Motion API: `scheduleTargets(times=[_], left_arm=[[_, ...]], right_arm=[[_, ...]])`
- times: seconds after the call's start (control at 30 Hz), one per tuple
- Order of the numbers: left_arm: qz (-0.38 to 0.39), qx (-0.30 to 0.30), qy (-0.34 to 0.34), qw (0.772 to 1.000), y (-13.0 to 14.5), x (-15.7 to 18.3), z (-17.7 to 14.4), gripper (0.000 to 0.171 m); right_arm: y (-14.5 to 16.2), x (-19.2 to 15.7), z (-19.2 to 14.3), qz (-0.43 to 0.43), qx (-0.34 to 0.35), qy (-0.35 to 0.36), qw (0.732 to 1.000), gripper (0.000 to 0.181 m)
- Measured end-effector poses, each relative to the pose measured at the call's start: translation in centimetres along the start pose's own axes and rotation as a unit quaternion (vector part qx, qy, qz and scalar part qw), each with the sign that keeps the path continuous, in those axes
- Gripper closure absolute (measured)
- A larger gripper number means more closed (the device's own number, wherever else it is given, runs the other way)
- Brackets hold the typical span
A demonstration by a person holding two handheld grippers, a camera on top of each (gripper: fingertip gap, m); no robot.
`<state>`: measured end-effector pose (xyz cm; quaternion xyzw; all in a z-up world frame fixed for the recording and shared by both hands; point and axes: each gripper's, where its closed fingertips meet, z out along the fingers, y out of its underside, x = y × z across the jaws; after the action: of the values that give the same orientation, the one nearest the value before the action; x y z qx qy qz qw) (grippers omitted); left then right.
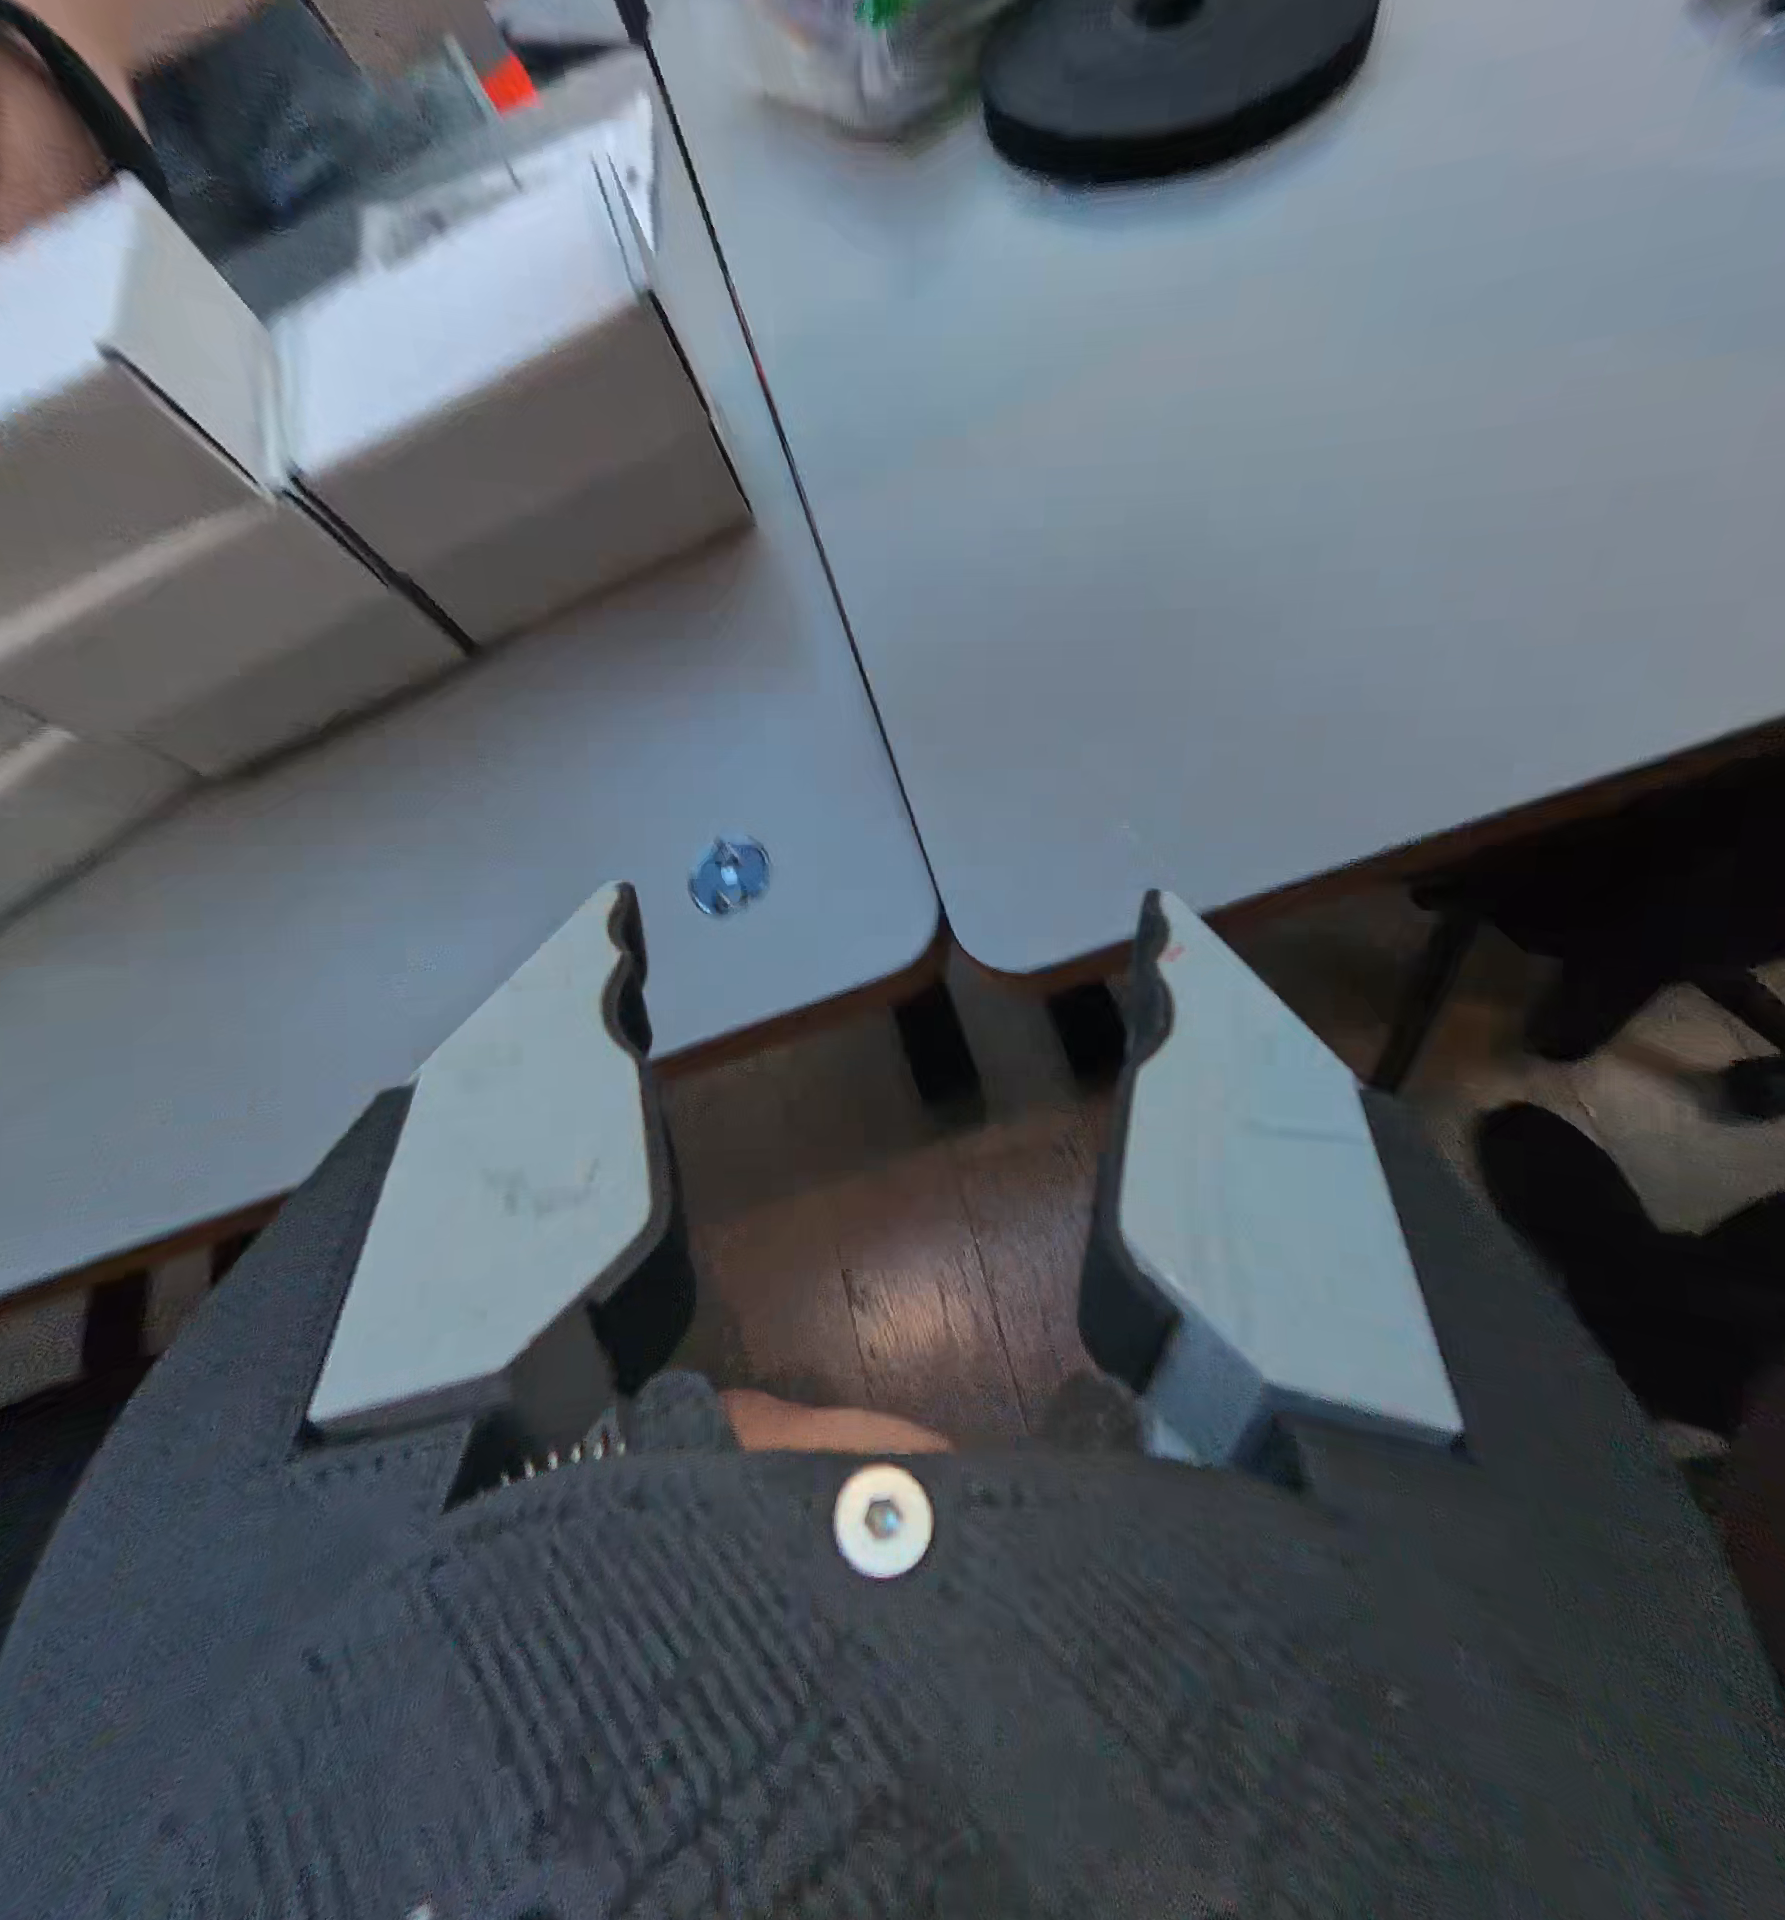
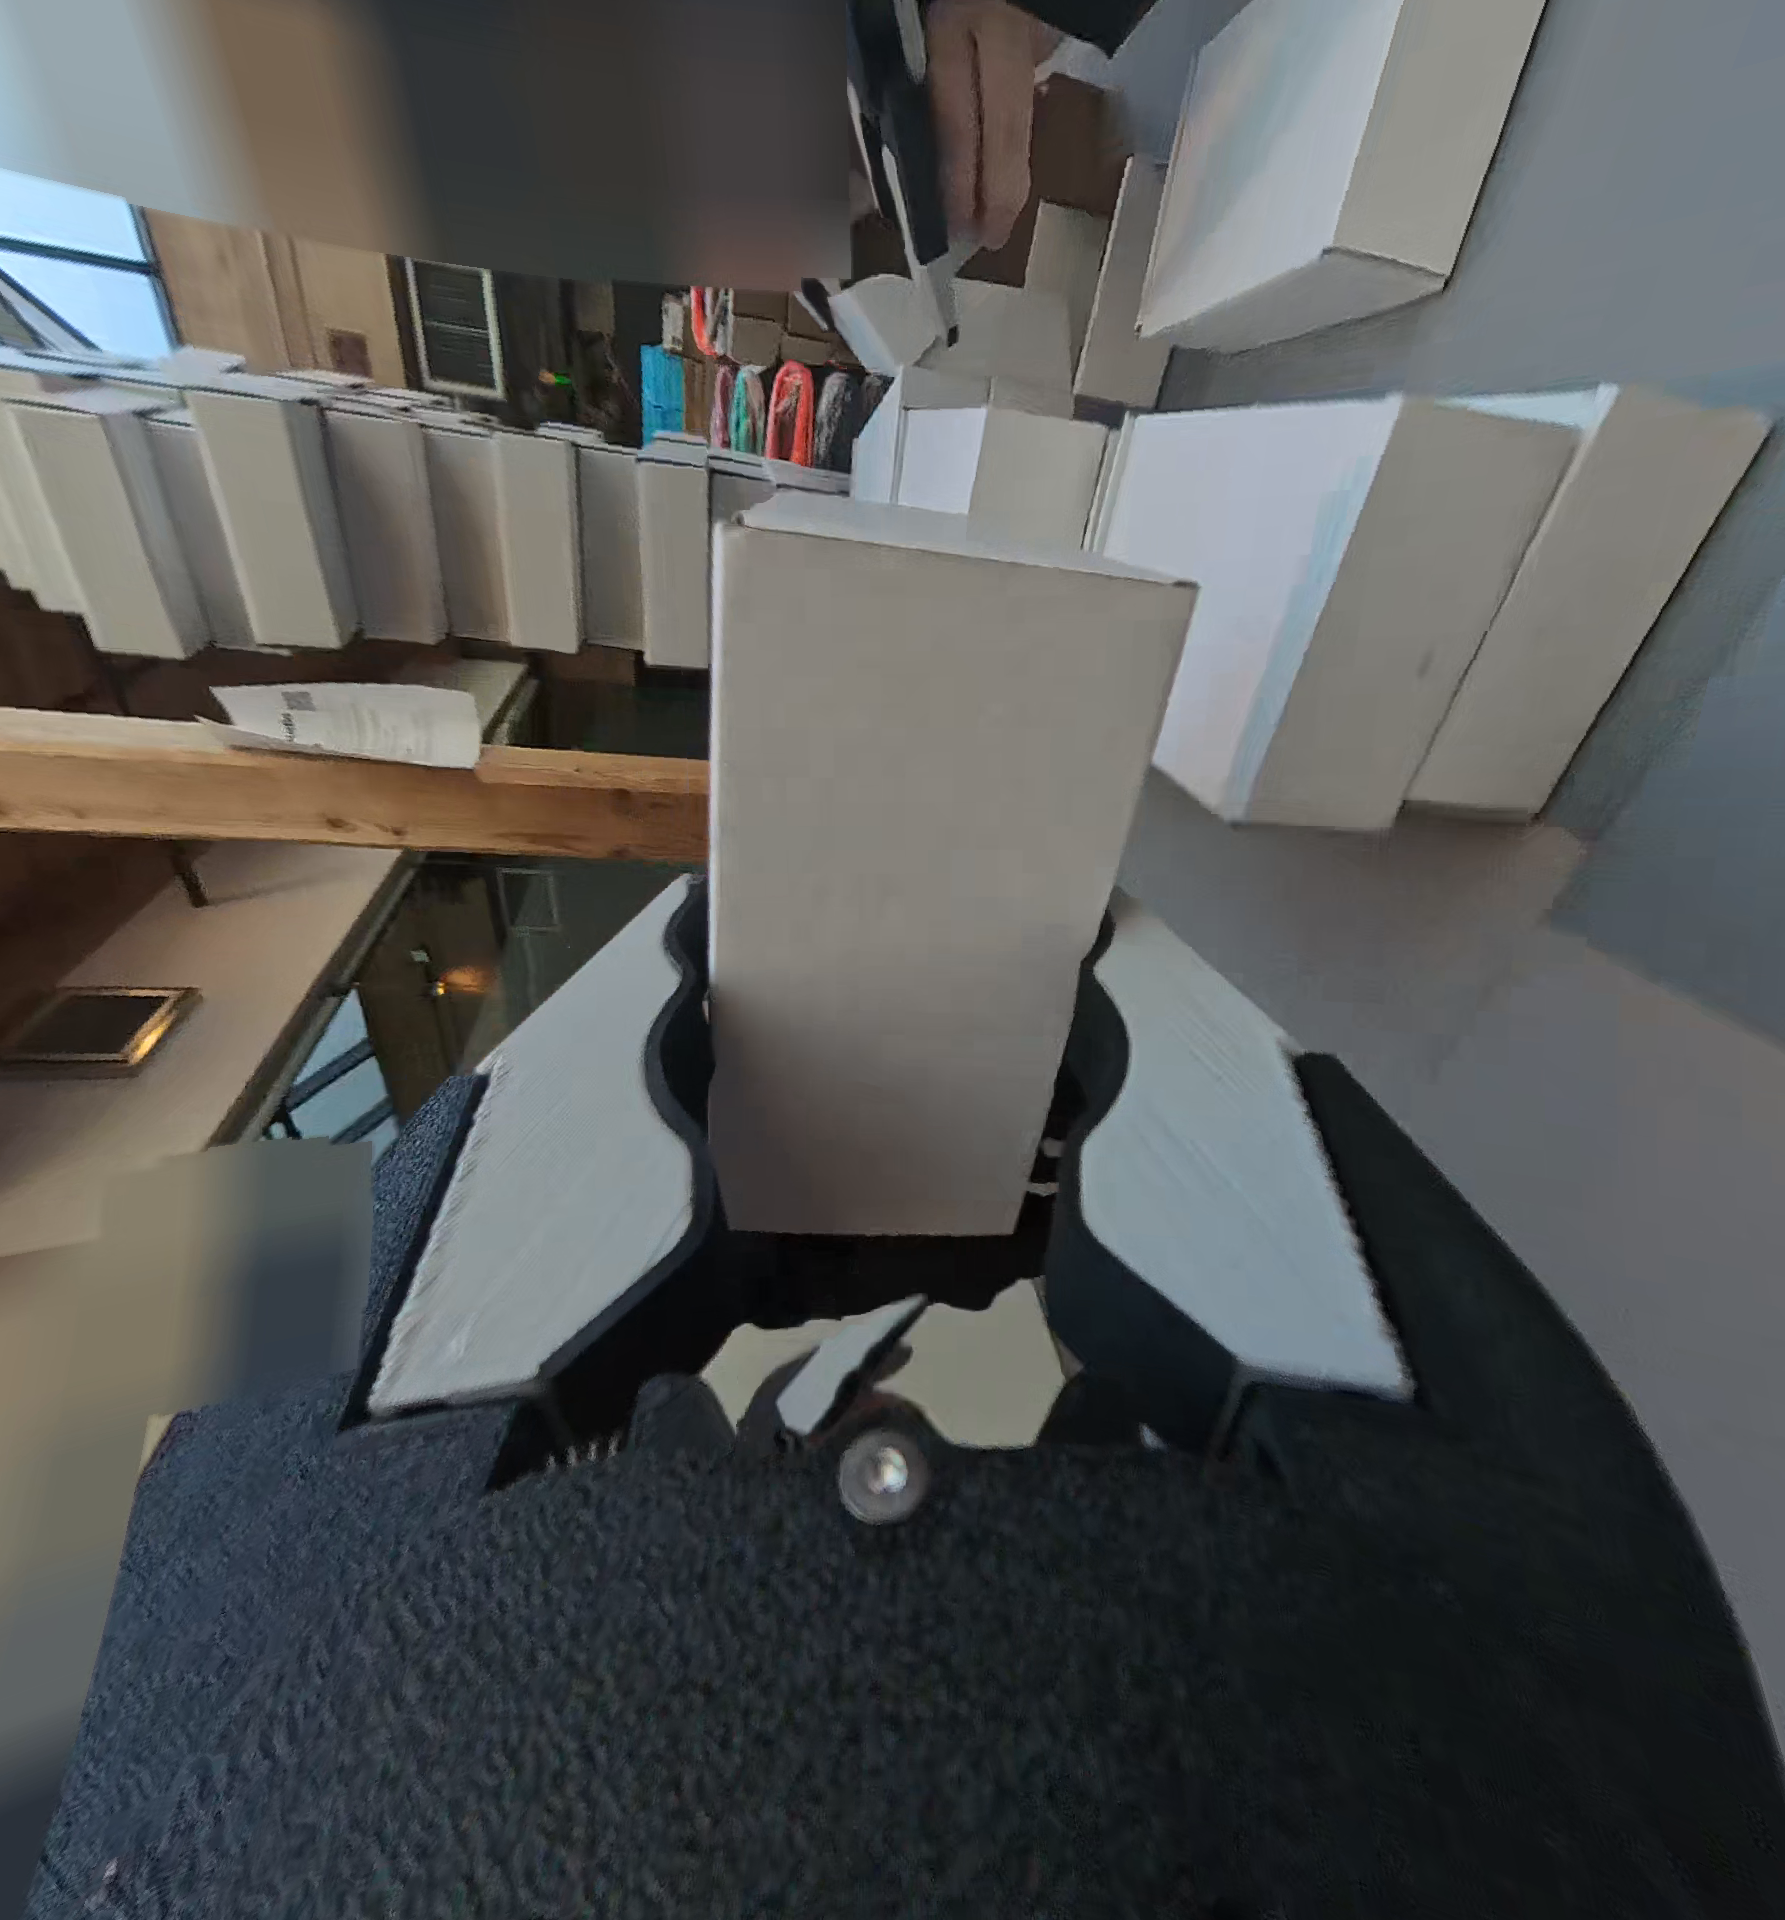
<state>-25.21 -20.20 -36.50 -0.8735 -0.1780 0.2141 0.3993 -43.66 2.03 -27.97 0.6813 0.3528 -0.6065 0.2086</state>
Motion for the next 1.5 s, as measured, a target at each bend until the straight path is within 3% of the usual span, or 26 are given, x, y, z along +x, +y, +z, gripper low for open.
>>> scheduleTargets(times=[0.17,0.3,0.43,0.57,0.73,0.8,0.87,0.97,1.07,1.17,1.33,1.37,1.5], left_arm=[[-0.041,-0.050,0.027,0.998,5.5,3.5,-1.5,0.084],[-0.060,-0.066,0.037,0.995,7.0,4.0,-1.7,0.086],[-0.055,-0.061,0.049,0.995,6.4,3.6,-0.7,0.088],[-0.038,-0.042,0.067,0.996,4.1,3.3,0.7,0.088],[-0.033,-0.022,0.072,0.997,1.9,2.1,2.7,0.086],[-0.022,0.002,0.056,0.998,0.2,0.4,4.1,0.098],[0.025,0.019,0.044,0.999,-2.5,-2.3,7.0,0.144],[0.011,-0.018,-0.002,1.000,-6.3,-9.6,12.3,0.171],[-0.067,-0.051,0.000,0.996,-7.9,-14.6,16.2,0.171],[-0.108,-0.054,-0.006,0.993,-8.5,-16.7,17.8,0.171],[-0.140,-0.054,-0.037,0.988,-8.0,-18.7,19.4,0.171],[-0.149,-0.052,-0.041,0.987,-8.0,-19.1,19.7,0.171],[-0.162,-0.029,-0.062,0.984,-8.5,-21.1,19.7,0.171]], right_arm=[[-2.3,4.9,7.4,0.011,0.002,0.046,0.999,0.113],[-3.5,6.5,9.2,-0.019,0.048,0.104,0.993,0.115],[-5.5,6.1,8.9,-0.004,0.141,0.126,0.982,0.115],[-5.1,7.2,9.8,0.010,0.129,0.158,0.979,0.111],[-5.3,7.5,8.1,-0.061,0.100,0.238,0.964,0.095],[-5.0,7.0,8.0,-0.091,0.084,0.254,0.959,0.096],[-4.8,6.8,7.5,-0.104,0.079,0.272,0.953,0.099],[-5.4,5.5,5.6,-0.125,0.093,0.285,0.946,0.101],[-5.7,4.8,3.3,-0.147,0.089,0.300,0.938,0.104],[-5.2,5.2,2.4,-0.148,0.063,0.309,0.937,0.127],[-1.9,5.6,5.8,-0.088,0.003,0.241,0.967,0.130],[-1.6,5.7,6.1,-0.088,0.002,0.248,0.965,0.123],[-1.1,4.4,5.8,-0.105,0.005,0.231,0.967,0.134]])
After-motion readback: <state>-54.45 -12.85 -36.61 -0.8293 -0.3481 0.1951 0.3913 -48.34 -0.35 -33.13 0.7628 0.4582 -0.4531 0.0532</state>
